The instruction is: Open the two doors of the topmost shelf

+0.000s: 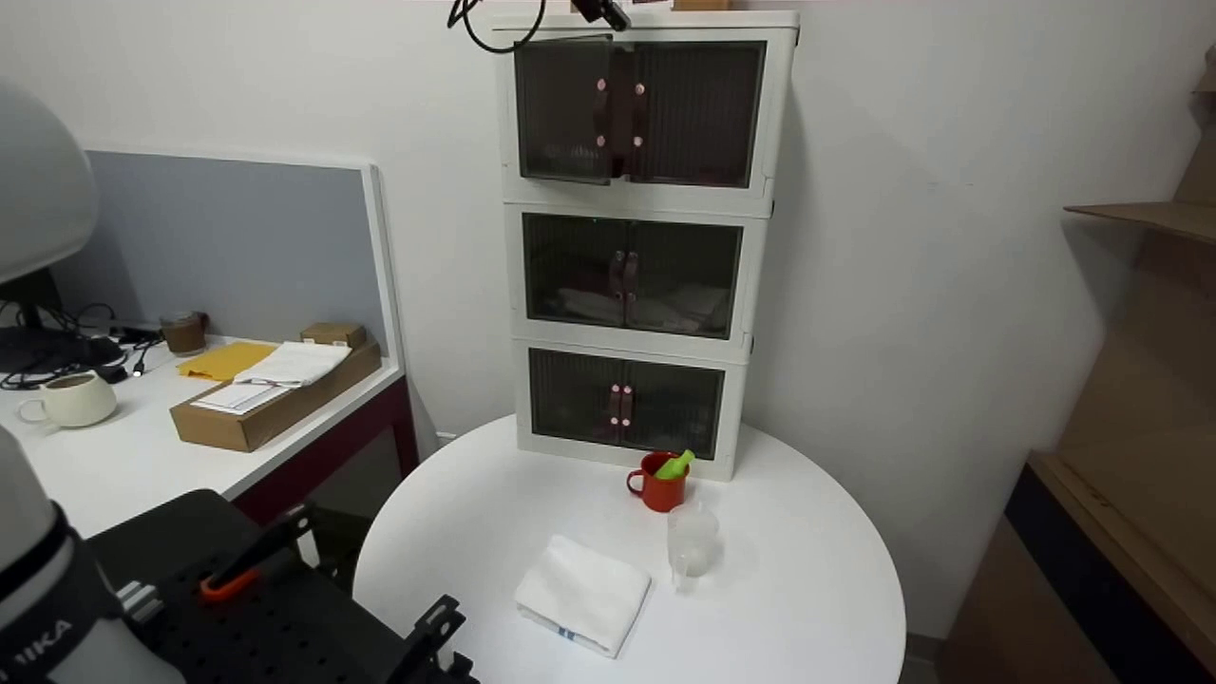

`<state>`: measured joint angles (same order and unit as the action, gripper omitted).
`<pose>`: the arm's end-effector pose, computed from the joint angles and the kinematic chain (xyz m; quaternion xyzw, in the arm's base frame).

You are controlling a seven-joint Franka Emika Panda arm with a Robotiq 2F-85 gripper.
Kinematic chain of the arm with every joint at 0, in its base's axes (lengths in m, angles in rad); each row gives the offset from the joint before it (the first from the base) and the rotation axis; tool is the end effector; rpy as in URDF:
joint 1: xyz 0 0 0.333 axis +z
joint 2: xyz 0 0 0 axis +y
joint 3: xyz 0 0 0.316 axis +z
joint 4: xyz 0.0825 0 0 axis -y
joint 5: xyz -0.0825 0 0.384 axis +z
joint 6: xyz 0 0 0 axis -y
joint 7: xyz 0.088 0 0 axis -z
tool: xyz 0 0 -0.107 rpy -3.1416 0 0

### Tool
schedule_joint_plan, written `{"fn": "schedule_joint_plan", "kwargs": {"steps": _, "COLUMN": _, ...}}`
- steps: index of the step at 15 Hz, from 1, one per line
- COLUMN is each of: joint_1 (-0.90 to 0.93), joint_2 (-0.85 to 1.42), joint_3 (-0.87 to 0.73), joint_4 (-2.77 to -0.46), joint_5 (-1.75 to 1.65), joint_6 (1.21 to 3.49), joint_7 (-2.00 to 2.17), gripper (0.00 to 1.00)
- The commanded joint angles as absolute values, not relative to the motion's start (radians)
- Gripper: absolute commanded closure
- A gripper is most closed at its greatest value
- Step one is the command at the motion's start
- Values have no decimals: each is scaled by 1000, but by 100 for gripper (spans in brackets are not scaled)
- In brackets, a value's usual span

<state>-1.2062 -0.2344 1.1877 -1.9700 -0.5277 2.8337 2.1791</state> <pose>0.5832 0.0706 0.6072 -0.5818 0.6394 -0.4426 0.2383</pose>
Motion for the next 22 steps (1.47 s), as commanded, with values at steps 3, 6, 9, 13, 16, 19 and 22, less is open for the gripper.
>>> {"fn": "schedule_joint_plan", "kwargs": {"steps": 3, "joint_1": -1178, "joint_2": 32, "joint_3": 1305, "joint_4": -1848, "joint_5": -519, "joint_6": 2667, "joint_7": 2052, "gripper": 0}}
{"fn": "schedule_joint_plan", "kwargs": {"steps": 6, "joint_1": -1152, "joint_2": 97, "joint_3": 1336, "joint_4": -1808, "joint_5": -524, "joint_6": 2551, "joint_7": 2016, "gripper": 0}}
{"fn": "schedule_joint_plan", "kwargs": {"steps": 9, "joint_1": -1109, "joint_2": 143, "joint_3": 1341, "joint_4": -1777, "joint_5": -536, "joint_6": 2465, "joint_7": 2001, "gripper": 0}}
{"fn": "schedule_joint_plan", "kwargs": {"steps": 13, "joint_1": -1035, "joint_2": 198, "joint_3": 1313, "joint_4": -1763, "joint_5": -580, "joint_6": 2424, "joint_7": 2022, "gripper": 0}}
{"fn": "schedule_joint_plan", "kwargs": {"steps": 16, "joint_1": -980, "joint_2": 233, "joint_3": 1269, "joint_4": -1753, "joint_5": -633, "joint_6": 2415, "joint_7": 2041, "gripper": 0}}
{"fn": "schedule_joint_plan", "kwargs": {"steps": 19, "joint_1": -930, "joint_2": 268, "joint_3": 1228, "joint_4": -1736, "joint_5": -670, "joint_6": 2403, "joint_7": 2046, "gripper": 0}}
{"fn": "schedule_joint_plan", "kwargs": {"steps": 22, "joint_1": -668, "joint_2": 182, "joint_3": 927, "joint_4": -1718, "joint_5": -466, "joint_6": 2427, "joint_7": 1933, "gripper": 0}}
